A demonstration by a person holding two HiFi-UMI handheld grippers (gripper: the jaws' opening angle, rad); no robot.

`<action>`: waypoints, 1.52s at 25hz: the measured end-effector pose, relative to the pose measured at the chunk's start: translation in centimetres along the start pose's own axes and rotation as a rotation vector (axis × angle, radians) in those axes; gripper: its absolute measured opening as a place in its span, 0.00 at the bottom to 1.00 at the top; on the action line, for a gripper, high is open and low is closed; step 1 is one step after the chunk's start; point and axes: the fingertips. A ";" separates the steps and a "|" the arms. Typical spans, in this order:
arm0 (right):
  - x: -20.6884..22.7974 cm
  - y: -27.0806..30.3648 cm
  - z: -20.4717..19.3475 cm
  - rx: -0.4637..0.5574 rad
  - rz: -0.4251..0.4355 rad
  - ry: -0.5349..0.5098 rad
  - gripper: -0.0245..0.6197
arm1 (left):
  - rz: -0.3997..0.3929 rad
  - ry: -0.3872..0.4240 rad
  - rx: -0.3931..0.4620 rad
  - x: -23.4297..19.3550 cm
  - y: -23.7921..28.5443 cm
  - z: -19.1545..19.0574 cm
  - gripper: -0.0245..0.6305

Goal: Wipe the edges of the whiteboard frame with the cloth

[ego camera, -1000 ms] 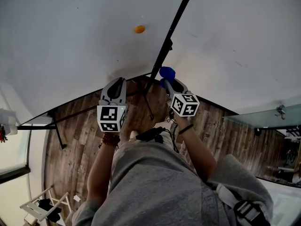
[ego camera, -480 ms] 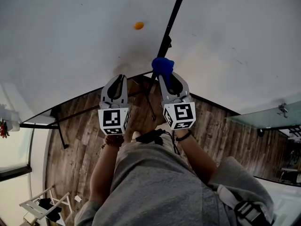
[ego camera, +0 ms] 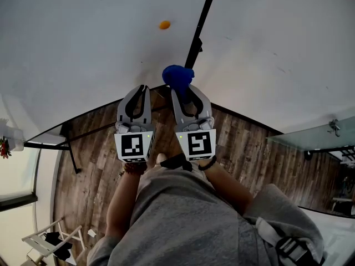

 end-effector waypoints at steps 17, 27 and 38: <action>-3.3 -0.8 -1.3 -0.039 0.046 -0.010 0.21 | 0.030 -0.051 0.008 0.7 -1.7 -1.2 0.08; -3.5 -1.5 -2.0 -0.051 0.061 0.008 0.21 | 0.062 -0.053 0.003 0.4 -2.7 -1.8 0.08; -3.5 -1.0 -2.8 -0.056 0.107 0.027 0.20 | 0.099 -0.062 -0.046 0.5 -2.9 -3.6 0.08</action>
Point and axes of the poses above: the fingertips, and each gripper's own axes: y forward along the fingers, x to its right, z out of its top, and after that the axes turned 2 degrees about x, right-handed
